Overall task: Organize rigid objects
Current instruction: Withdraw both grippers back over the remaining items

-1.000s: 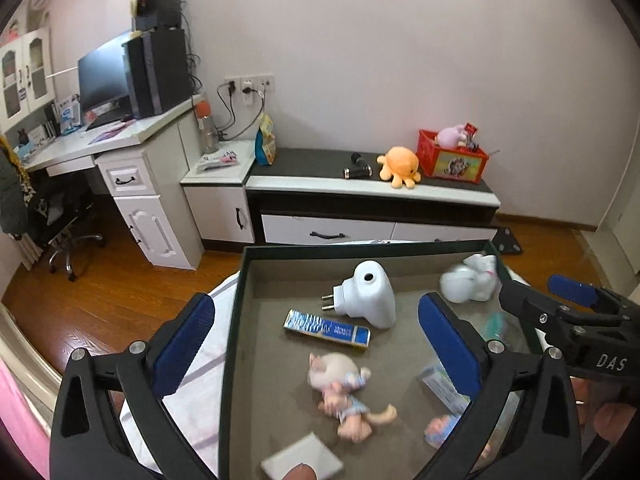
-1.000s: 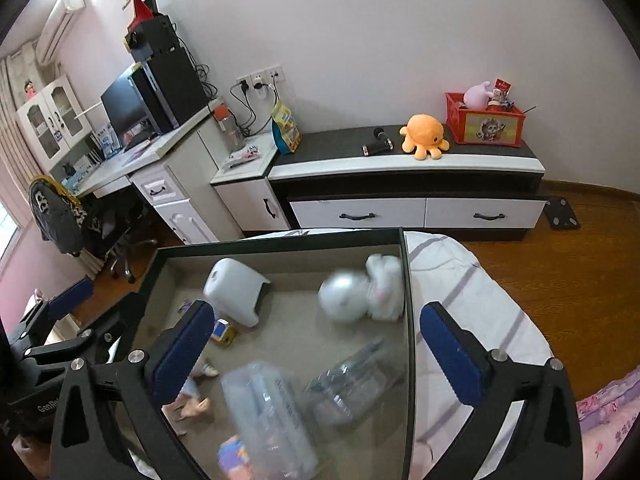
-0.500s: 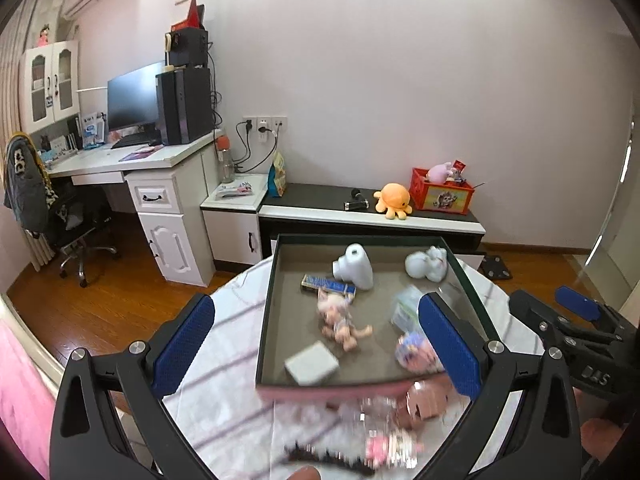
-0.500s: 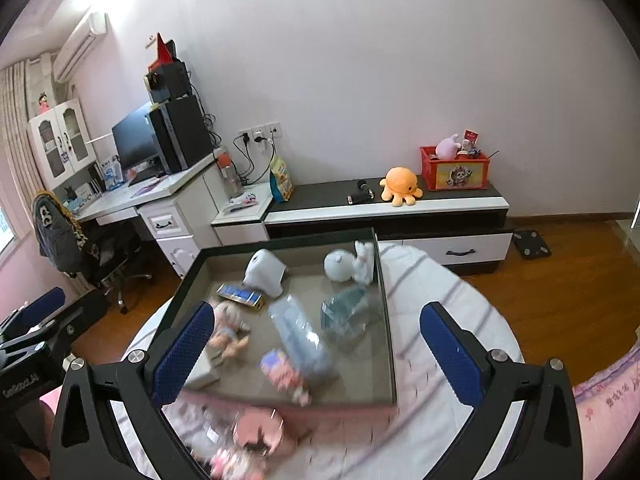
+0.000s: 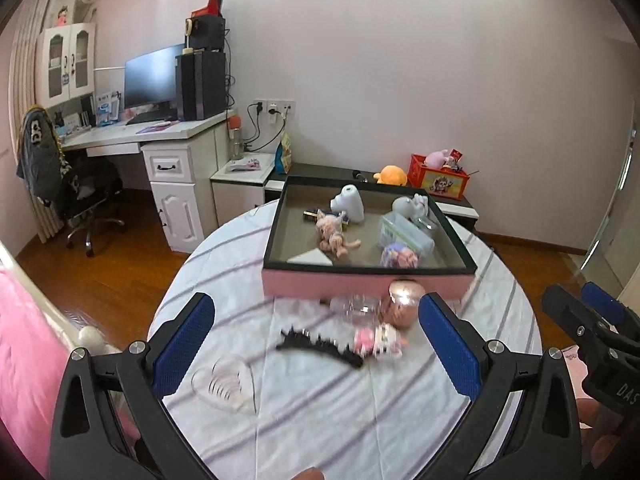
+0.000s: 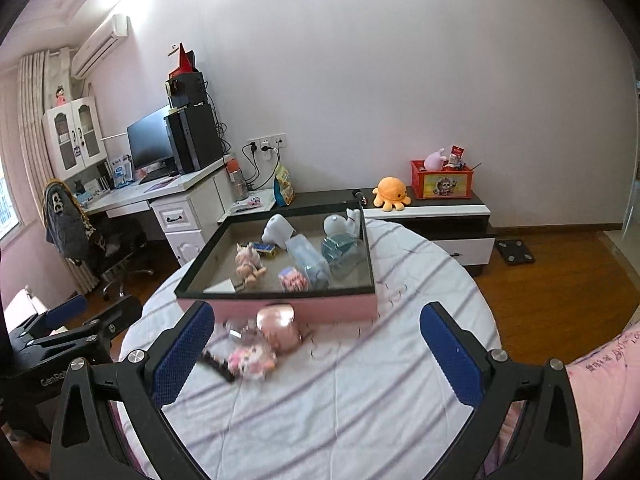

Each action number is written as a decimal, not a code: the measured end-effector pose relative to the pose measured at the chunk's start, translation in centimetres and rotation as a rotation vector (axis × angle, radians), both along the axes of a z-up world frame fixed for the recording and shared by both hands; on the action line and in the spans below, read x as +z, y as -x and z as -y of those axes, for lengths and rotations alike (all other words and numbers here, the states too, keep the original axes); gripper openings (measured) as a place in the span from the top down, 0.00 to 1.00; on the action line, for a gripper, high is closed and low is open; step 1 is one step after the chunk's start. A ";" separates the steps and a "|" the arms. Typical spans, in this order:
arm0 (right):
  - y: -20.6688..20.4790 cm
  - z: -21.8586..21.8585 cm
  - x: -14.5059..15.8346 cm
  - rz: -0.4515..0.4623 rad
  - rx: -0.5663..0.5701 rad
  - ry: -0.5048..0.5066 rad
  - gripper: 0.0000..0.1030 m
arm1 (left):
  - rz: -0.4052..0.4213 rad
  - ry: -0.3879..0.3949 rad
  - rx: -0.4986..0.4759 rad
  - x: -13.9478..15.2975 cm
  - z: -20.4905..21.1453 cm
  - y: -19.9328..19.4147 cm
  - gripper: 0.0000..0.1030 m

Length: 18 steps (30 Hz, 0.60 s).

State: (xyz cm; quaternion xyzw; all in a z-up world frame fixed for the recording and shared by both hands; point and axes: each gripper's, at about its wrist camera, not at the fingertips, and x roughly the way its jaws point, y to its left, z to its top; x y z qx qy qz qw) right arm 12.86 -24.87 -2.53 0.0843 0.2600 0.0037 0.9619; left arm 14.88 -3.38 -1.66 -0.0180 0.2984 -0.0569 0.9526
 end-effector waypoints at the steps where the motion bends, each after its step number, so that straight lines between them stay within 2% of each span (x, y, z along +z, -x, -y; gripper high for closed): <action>1: 0.6 0.0 -0.2 0.000 0.000 -0.008 0.00 | 0.003 -0.010 0.004 -0.1 0.1 0.7 0.00; 8: 3.1 -0.1 -1.8 -0.033 0.025 -0.030 0.00 | -0.005 -0.008 0.005 -0.8 -0.5 4.2 0.00; 18: 3.9 -0.7 -2.3 -0.047 0.034 -0.021 0.00 | -0.035 0.000 0.013 -1.7 -1.2 4.8 0.00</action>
